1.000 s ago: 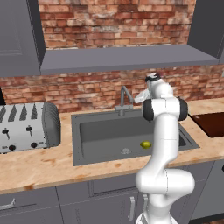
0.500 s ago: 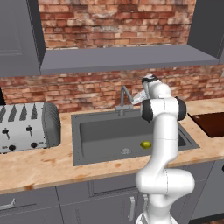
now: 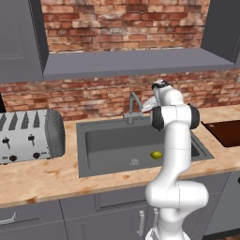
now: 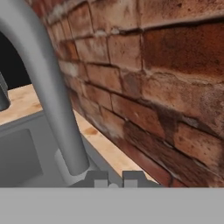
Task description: Pick up all produce items and place them in the sink. Turn on the sink faucet to wash them. Then turn the sink off and put them in the tray.
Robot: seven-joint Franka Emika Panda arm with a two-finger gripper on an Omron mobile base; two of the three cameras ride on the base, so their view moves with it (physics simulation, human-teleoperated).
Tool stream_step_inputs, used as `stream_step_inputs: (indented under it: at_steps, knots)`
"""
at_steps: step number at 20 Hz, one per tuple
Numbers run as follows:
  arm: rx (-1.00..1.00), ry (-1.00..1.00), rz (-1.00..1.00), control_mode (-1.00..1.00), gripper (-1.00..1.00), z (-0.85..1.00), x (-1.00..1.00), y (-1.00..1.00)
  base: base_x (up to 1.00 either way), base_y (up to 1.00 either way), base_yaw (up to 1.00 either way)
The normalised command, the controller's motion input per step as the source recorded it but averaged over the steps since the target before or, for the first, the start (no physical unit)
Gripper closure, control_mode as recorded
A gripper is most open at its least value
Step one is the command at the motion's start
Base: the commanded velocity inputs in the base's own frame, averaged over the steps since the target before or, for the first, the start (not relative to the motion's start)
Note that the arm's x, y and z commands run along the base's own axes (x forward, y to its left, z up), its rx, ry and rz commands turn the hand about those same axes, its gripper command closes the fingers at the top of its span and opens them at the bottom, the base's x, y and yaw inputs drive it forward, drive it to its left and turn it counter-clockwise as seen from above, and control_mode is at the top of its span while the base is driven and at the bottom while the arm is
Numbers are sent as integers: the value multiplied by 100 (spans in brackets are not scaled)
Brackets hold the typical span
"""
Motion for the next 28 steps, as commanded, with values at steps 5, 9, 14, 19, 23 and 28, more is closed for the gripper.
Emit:
stream_step_inputs:
  at_steps: [5, 9, 14, 19, 23, 28]
  knots:
    - [0, 0, 0, -100, 100, -1, 0, 0, 0, 0, 0]
    - [0, 0, 0, -100, 100, 0, 0, 0, 0, 0, 0]
    - [0, 0, 0, -100, 100, 0, 0, 0, 0, 0, 0]
    - [0, 0, 0, -100, 100, -5, 0, 0, 0, 0, 0]
    - [0, 0, 0, -100, 100, -8, 0, -2, 0, 0, 0]
    - [1, 0, -1, -100, 100, -10, 0, -9, 0, 0, 0]
